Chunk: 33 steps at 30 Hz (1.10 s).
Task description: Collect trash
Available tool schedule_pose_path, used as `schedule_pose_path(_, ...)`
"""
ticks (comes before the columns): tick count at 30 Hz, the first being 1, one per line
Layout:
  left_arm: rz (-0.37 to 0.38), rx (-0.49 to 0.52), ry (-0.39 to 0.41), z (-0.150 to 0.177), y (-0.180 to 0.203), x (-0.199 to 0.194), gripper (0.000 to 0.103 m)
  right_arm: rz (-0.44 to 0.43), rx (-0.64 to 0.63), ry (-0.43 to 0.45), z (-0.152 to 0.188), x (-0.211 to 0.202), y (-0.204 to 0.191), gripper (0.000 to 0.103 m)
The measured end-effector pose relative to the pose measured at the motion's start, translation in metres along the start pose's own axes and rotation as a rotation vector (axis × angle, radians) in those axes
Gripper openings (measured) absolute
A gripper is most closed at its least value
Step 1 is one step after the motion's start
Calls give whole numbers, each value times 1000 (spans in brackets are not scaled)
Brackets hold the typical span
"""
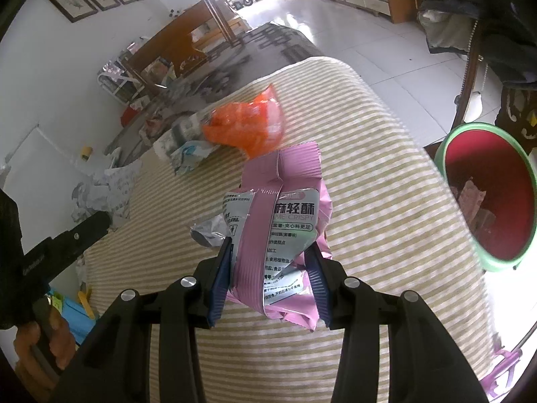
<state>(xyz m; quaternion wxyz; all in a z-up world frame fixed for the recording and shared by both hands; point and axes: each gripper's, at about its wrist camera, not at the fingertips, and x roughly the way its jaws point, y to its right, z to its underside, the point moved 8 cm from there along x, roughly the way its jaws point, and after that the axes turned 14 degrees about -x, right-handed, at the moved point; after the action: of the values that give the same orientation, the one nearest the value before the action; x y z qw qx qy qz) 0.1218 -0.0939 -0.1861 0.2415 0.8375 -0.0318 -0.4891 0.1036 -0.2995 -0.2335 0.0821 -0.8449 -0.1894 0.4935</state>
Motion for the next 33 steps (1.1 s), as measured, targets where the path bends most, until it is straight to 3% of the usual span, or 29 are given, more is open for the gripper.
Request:
schedule_pose_path(17,9,28,29,11,70,7,33,-16,19,20,-15,-19,61,42)
schedule_pose_path(33,29,90,0,24,119,23,33,9,92,61,-14,-44,113,42)
